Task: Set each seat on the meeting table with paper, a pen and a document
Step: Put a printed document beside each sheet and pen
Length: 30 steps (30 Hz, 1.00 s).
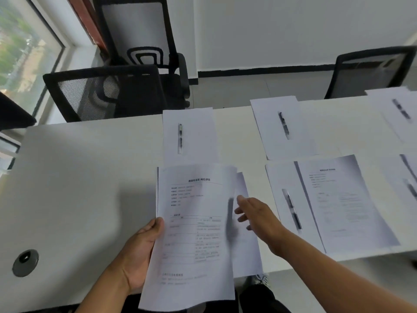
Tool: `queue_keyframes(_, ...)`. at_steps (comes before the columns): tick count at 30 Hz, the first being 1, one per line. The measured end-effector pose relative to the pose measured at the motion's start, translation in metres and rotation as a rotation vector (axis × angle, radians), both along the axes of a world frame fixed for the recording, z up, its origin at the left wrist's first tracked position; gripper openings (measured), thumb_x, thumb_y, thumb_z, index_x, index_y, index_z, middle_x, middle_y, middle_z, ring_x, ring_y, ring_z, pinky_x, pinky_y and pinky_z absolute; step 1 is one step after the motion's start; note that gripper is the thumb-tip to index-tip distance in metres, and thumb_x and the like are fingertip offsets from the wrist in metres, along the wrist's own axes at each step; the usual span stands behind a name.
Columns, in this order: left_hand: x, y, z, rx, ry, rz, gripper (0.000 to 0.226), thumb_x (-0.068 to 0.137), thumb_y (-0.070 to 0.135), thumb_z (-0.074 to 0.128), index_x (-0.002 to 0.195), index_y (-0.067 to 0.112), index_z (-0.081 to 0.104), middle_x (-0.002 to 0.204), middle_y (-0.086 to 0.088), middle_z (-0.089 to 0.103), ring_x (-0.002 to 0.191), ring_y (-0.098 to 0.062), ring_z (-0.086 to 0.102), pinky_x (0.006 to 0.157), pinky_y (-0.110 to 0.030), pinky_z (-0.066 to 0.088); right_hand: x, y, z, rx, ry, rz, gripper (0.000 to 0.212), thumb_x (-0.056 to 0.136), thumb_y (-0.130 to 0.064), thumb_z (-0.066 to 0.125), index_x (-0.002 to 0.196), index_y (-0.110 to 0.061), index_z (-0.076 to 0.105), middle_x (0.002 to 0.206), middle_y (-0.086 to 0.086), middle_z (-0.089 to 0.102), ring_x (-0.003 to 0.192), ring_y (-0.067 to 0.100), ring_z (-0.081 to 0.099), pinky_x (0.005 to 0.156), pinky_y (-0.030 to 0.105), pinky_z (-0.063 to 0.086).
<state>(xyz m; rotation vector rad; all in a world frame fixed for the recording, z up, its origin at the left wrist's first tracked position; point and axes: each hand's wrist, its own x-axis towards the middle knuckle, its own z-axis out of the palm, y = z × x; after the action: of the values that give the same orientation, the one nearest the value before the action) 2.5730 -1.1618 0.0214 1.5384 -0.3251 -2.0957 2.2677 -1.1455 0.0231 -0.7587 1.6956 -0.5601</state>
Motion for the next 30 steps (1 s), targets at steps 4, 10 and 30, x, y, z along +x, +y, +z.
queue_keyframes(4, -0.029, -0.012, 0.007, -0.054, 0.013, -0.073, 0.044, 0.112, 0.036, 0.048, 0.147, 0.015, 0.064, 0.143, -0.022, 0.069, 0.131, -0.047, 0.066, 0.116, -0.070, 0.044, -0.001, 0.009, 0.019, 0.042, -0.319, -0.112, 0.057, 0.097, -0.060, 0.064, 0.126, -0.011, 0.070, 0.125, 0.015, 0.075, 0.113, 0.033, 0.074, 0.096, 0.045, 0.057)
queue_keyframes(10, -0.084, -0.019, 0.029, -0.166, -0.033, -0.143, 0.038, 0.114, 0.034, 0.047, 0.140, 0.017, 0.069, 0.136, -0.016, 0.075, 0.124, -0.041, 0.072, 0.112, -0.064, 0.051, -0.037, 0.030, 0.051, -0.105, -0.281, -0.173, 0.026, 0.100, -0.013, 0.066, 0.124, -0.012, 0.073, 0.119, 0.007, 0.080, 0.111, 0.030, 0.077, 0.107, 0.055, 0.057)
queue_keyframes(30, -0.372, 0.133, 0.196, -0.955, -0.188, -0.643, 0.023, 0.106, 0.038, 0.064, 0.129, 0.042, 0.062, 0.110, 0.011, 0.080, 0.097, -0.028, 0.081, 0.079, -0.053, 0.069, -0.259, 0.253, 0.200, -0.465, -0.057, -0.692, 0.024, 0.091, -0.007, 0.067, 0.109, -0.020, 0.075, 0.104, 0.002, 0.083, 0.100, 0.029, 0.079, 0.101, 0.057, 0.059)
